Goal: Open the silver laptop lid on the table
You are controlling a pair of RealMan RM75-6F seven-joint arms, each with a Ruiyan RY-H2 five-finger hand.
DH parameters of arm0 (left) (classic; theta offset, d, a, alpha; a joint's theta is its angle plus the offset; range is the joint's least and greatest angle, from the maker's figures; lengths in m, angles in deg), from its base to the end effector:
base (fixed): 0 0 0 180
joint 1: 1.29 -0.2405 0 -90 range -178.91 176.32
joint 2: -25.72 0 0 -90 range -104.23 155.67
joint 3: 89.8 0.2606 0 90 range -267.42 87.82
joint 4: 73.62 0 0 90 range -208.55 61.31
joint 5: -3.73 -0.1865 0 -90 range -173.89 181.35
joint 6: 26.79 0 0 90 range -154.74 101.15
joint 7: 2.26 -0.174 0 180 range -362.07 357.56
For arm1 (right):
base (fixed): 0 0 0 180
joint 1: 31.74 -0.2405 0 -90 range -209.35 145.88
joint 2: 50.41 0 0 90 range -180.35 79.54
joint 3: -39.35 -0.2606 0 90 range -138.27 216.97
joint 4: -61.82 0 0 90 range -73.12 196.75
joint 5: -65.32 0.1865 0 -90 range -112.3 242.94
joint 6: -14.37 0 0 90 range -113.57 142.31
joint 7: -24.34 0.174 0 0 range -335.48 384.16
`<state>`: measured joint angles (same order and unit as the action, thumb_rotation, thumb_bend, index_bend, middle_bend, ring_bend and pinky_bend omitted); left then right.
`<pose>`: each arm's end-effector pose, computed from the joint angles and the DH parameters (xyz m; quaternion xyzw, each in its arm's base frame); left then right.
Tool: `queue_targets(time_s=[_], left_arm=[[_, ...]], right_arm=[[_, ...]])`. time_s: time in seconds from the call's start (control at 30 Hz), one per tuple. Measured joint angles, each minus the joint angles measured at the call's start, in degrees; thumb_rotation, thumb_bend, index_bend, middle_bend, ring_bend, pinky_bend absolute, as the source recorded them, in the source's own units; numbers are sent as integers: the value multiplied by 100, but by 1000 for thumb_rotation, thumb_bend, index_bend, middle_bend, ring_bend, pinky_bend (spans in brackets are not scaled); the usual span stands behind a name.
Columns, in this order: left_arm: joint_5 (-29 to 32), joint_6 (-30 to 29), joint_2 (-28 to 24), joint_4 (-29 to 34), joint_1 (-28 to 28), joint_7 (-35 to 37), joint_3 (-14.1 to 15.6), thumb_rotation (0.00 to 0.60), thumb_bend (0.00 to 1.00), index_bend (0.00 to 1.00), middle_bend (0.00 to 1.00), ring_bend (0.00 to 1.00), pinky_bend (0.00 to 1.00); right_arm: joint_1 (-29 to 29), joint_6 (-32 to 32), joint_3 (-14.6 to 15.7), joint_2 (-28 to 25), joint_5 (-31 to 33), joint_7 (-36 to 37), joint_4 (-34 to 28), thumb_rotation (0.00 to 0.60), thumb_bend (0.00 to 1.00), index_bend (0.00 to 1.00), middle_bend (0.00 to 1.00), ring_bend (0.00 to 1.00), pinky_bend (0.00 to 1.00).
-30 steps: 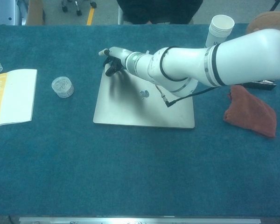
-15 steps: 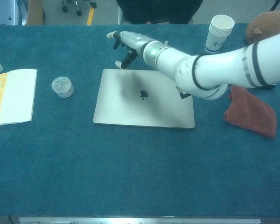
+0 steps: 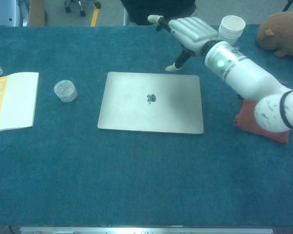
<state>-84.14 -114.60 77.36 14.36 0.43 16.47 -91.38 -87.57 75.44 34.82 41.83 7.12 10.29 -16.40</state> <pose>-0.3259 0.1889 0.2631 -0.5787 -0.3961 -0.3992 0.5907 -0.0931 -0.4019 -0.0123 0.7452 -0.3392 0.4091 0.4028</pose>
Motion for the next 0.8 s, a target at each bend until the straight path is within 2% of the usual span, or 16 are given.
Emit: queue_targets(time_s=[0.4,0.63,0.8], left_arm=[[-58,-54,-25,126,-23,-94,37,600,384,81,57,0,70],[-102,-94,-27,184,-39,-124,57,600,384,81,57,0,70],[-121,-117,-18,211,-40,-143,59,600,384,81,57,0,70]], right_arm=[[819,361,586,-386,-1011,-236,68,600,0,0,184,118,158],[1098,235,698,-412,-1185,-374,297,600,0,0,164,99,160],[1220,63,722,-245,-1272,-525,489,600,0,0,156,91,160]])
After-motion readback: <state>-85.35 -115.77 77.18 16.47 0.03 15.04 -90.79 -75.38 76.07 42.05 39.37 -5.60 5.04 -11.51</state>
